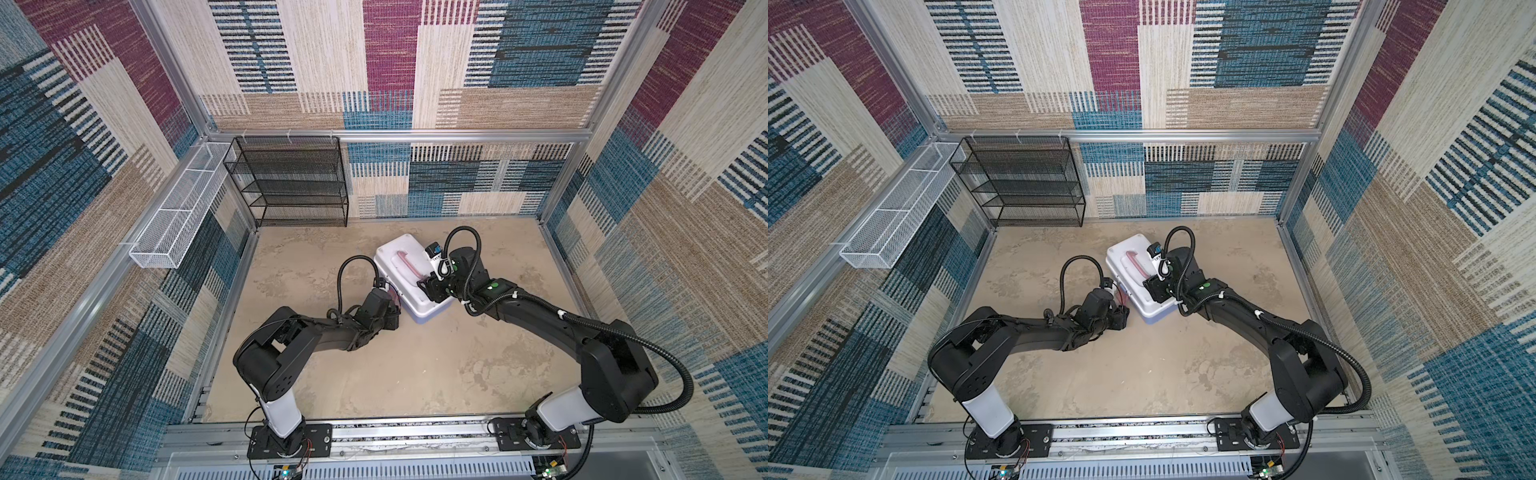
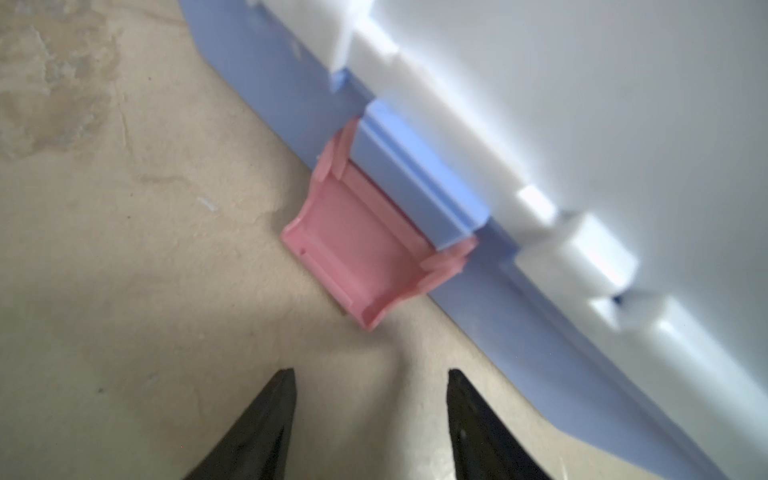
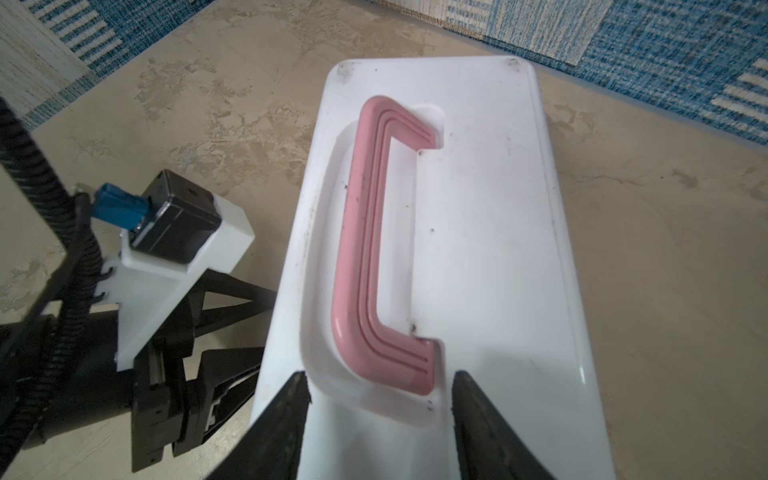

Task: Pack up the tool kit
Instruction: 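Push the pink latch nearest the left gripper toward the lid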

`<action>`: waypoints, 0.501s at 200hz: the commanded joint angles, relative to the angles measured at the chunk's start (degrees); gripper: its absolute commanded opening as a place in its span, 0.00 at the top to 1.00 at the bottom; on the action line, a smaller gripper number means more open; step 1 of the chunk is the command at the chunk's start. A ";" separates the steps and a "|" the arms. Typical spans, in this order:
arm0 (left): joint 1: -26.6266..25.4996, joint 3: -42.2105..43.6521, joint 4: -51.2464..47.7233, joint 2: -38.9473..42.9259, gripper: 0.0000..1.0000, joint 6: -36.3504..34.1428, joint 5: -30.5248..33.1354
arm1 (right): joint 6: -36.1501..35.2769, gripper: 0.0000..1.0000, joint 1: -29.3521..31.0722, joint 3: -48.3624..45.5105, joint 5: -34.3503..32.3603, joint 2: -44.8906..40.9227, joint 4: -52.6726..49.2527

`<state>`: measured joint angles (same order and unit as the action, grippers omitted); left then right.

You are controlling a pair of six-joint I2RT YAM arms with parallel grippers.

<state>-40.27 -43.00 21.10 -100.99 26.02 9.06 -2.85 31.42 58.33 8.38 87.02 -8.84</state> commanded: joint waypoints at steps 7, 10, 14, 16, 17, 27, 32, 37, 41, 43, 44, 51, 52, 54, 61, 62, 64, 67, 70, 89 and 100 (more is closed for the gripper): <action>-0.81 -0.92 5.25 -1.80 0.38 -5.46 5.65 | 0.37 0.42 -0.04 0.74 -0.62 0.51 1.30; -1.00 -0.90 5.58 -2.07 0.38 -5.71 6.29 | 0.36 0.42 -0.04 0.67 -0.64 0.45 1.35; -1.15 -0.93 5.87 -2.39 0.38 -6.10 7.19 | 0.39 0.42 -0.04 0.57 -0.65 0.43 1.44; -1.29 -0.92 5.99 -2.57 0.38 -6.30 7.68 | 0.43 0.42 -0.04 0.52 -0.65 0.43 1.47; -1.29 -0.89 6.11 -2.65 0.38 -6.31 7.92 | 0.41 0.42 -0.04 0.50 -0.60 0.43 1.51; -1.76 -0.73 6.89 -3.43 0.37 -6.44 10.98 | 0.52 0.42 -0.04 0.40 -0.63 0.51 1.68; -1.96 -0.40 7.28 -3.71 0.37 -6.23 12.64 | 0.53 0.42 -0.04 0.31 -0.63 0.59 1.64; -2.22 -0.13 7.86 -4.05 0.36 -5.99 14.57 | 0.40 0.42 -0.04 0.30 -0.60 0.67 1.64; -2.39 0.28 8.43 -4.26 0.35 -5.67 15.92 | 0.35 0.42 0.02 0.28 -0.64 0.76 1.61; -2.43 0.35 8.80 -4.29 0.34 -5.60 16.46 | 0.27 0.42 -0.03 0.29 -0.65 0.82 1.67; -2.48 0.41 9.05 -4.39 0.34 -5.57 16.66 | 0.24 0.42 -0.03 0.25 -0.65 0.84 1.70; -2.68 1.08 11.01 -4.90 0.32 -5.83 17.66 | 0.10 0.42 -0.04 0.13 -0.64 1.04 1.68; -2.69 1.17 11.26 -4.95 0.32 -5.95 17.75 | 0.02 0.42 -0.04 0.08 -0.65 1.09 1.70; -2.75 1.41 12.04 -5.06 0.31 -6.10 17.86 | -0.07 0.42 0.00 0.16 -0.65 1.16 1.61; -2.93 1.78 15.11 -5.74 0.30 -6.87 18.14 | -0.50 0.42 -0.04 0.33 -0.56 1.51 1.28; -2.95 1.78 15.55 -5.86 0.29 -6.95 18.16 | -0.54 0.42 -0.04 0.36 -0.56 1.58 1.24; -3.01 1.78 16.34 -6.05 0.29 -7.12 18.22 | -0.68 0.42 -0.04 0.44 -0.52 1.75 1.05; -3.10 1.79 16.94 -6.33 0.28 -7.29 18.31 | -0.88 0.42 -0.04 0.66 -0.52 1.96 0.76; -3.18 1.64 17.53 -6.70 0.27 -7.50 18.47 | -1.00 0.42 -0.04 0.84 -0.48 2.15 0.54; -3.80 0.30 18.68 -8.52 0.24 -8.33 20.69 | -1.55 0.42 -0.04 2.09 -0.53 3.30 -1.09; -3.85 -0.12 19.61 -9.39 0.23 -9.24 21.62 | -1.31 0.42 -0.04 2.22 -0.39 3.35 -1.13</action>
<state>-43.77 -42.22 35.64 -108.90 19.70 26.11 -3.64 31.42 59.90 8.32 89.76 -8.38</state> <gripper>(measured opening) 0.761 0.579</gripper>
